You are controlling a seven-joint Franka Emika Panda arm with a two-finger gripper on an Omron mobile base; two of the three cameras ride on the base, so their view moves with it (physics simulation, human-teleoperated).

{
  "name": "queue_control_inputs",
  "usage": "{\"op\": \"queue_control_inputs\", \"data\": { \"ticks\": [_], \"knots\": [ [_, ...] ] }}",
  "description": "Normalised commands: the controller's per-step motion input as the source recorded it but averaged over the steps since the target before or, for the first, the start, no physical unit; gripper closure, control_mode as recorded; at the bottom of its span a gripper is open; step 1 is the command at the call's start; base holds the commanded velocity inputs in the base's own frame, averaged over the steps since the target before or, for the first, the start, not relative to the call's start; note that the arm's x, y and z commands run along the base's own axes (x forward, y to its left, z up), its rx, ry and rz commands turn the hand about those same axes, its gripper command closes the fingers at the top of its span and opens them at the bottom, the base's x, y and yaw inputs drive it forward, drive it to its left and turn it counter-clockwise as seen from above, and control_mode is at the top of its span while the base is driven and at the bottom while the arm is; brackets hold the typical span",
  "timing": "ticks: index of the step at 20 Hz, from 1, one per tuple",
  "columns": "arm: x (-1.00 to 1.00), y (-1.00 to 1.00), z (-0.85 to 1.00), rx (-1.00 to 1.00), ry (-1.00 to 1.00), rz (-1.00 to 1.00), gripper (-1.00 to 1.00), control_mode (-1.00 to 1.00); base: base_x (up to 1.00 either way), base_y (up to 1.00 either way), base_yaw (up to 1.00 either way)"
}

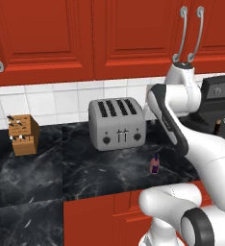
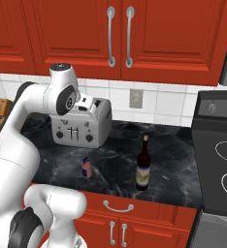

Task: There is a wine glass and glass cup on the dining counter. Place the wine bottle next to the wine glass and the juice bottle next to the glass cup.

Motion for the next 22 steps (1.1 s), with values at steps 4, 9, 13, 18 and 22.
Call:
{"op": "queue_control_inputs", "data": {
  "ticks": [4,9,13,18,22],
  "knots": [
    [-0.01,-0.11,-0.26,-0.07,0.03,-0.02,-1.00,-1.00,0.00,0.00,0.00],
    [0.00,-0.05,-0.27,-0.02,0.04,-0.02,-1.00,-1.00,0.00,0.00,0.00],
    [0.00,-0.03,-0.27,0.00,0.05,-0.03,-1.00,-1.00,0.00,0.00,0.00],
    [-0.05,0.00,-0.25,0.00,0.02,-0.03,-1.00,-1.00,0.00,0.00,0.00],
    [-0.04,0.00,-0.24,0.00,0.00,-0.01,-1.00,-1.00,0.00,0.00,0.00]
  ]
}}
